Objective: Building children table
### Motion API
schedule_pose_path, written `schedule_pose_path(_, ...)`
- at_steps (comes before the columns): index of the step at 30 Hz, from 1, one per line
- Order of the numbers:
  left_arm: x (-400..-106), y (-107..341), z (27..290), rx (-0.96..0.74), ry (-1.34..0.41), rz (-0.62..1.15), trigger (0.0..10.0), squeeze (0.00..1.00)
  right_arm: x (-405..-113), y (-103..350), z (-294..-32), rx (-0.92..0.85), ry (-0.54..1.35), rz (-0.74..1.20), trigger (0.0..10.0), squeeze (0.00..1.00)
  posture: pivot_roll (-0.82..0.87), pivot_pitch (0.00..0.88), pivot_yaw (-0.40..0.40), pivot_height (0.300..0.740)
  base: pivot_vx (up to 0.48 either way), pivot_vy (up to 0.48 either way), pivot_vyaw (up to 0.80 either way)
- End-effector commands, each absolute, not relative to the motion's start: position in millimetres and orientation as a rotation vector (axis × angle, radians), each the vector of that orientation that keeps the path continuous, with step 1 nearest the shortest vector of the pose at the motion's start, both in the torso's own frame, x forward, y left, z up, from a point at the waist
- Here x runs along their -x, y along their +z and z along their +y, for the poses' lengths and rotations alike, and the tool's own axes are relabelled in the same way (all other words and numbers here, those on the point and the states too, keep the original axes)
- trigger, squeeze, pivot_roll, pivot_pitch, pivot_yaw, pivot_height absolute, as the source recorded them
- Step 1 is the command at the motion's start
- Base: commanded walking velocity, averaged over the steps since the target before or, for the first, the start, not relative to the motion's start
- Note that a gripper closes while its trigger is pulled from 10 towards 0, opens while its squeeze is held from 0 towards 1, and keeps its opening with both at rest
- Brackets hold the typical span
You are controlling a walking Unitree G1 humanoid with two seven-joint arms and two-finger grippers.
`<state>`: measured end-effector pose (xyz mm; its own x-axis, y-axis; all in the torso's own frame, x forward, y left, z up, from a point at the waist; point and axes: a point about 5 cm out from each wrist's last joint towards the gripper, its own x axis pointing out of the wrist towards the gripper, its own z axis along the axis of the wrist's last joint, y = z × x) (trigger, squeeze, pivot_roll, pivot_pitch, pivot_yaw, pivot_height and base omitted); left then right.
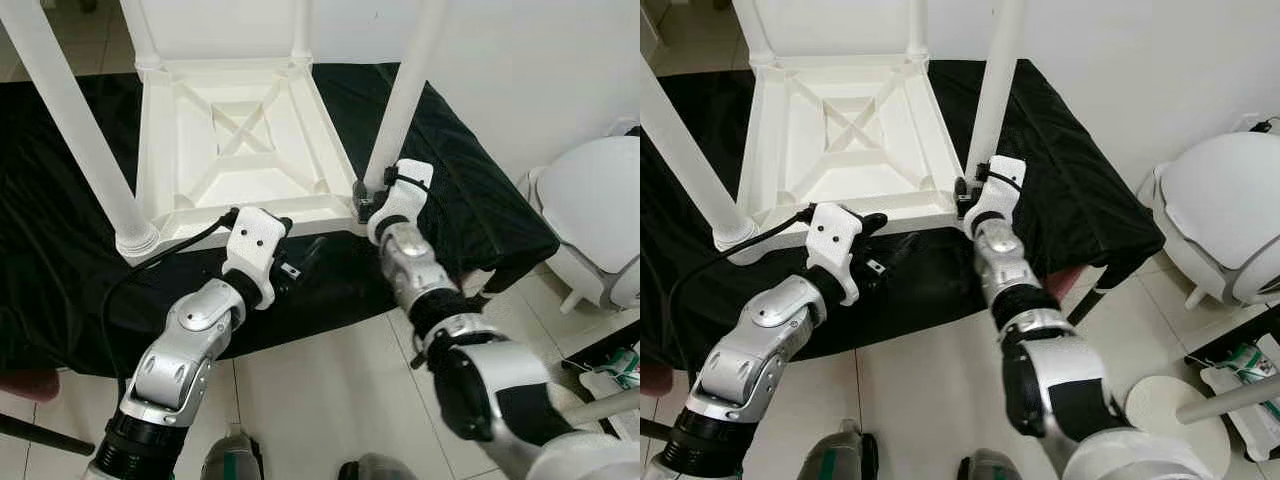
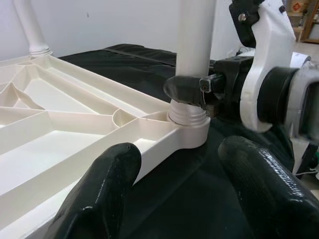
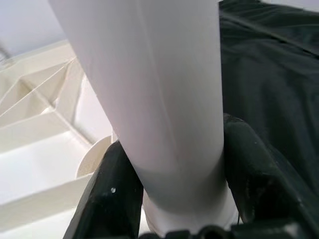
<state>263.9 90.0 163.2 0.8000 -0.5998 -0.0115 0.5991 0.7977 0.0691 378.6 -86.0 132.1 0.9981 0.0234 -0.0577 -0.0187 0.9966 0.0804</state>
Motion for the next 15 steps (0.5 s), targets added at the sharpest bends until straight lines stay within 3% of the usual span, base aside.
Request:
schedule_pose_path(1,-264.4,164.6,85.1,-0.073,-0.679,-0.01,10.0,0.0,-366.1,104.3,-80.4,-0.113,-0.037,0.176,0.0,0.0,0.02,0.0,-0.015,0.74,0.0,0.0,0.0)
schedule_pose_path(6,-264.2,164.3,83.6,-0.068,-0.679,-0.01,10.0,0.0,-368.7,115.8,-69.0,-0.085,0.033,0.132,0.0,0.0,0.02,0.002,-0.019,0.74,0.0,0.0,0.0)
schedule_pose_path(7,-263.9,164.0,83.1,-0.067,-0.68,-0.01,10.0,0.0,-368.6,115.3,-71.6,-0.027,0.036,0.124,1.7,0.0,0.02,0.003,-0.022,0.74,0.0,0.0,0.0)
schedule_pose_path(8,-263.8,163.9,82.8,-0.067,-0.68,-0.009,10.0,0.0,-368.4,114.8,-73.3,0.015,0.037,0.118,1.7,0.0,0.02,0.003,-0.022,0.74,0.0,0.0,0.0)
schedule_pose_path(9,-263.8,163.8,82.9,-0.063,-0.677,-0.009,10.0,0.0,-368.2,111.1,-76.9,0.08,0.032,0.136,10.0,0.0,0.02,0.004,-0.024,0.74,0.0,0.0,0.0)
schedule_pose_path(12,-263.6,163.7,83.1,-0.06,-0.674,-0.008,10.0,0.0,-367.0,106.0,-81.5,0.106,0.068,0.155,10.0,0.0,0.02,0.007,-0.029,0.74,0.0,0.0,0.0)
schedule_pose_path(13,-263.5,163.5,83.2,-0.059,-0.672,-0.008,10.0,0.0,-366.0,105.4,-84.3,0.077,0.102,0.146,10.0,1.0,0.02,0.007,-0.031,0.74,0.0,0.0,0.0)
schedule_pose_path(15,-263.4,163.3,83.0,-0.056,-0.669,-0.008,10.0,0.0,-364.0,108.5,-88.5,0.024,0.176,0.099,10.0,1.0,0.02,0.009,-0.034,0.74,0.0,0.0,0.0)
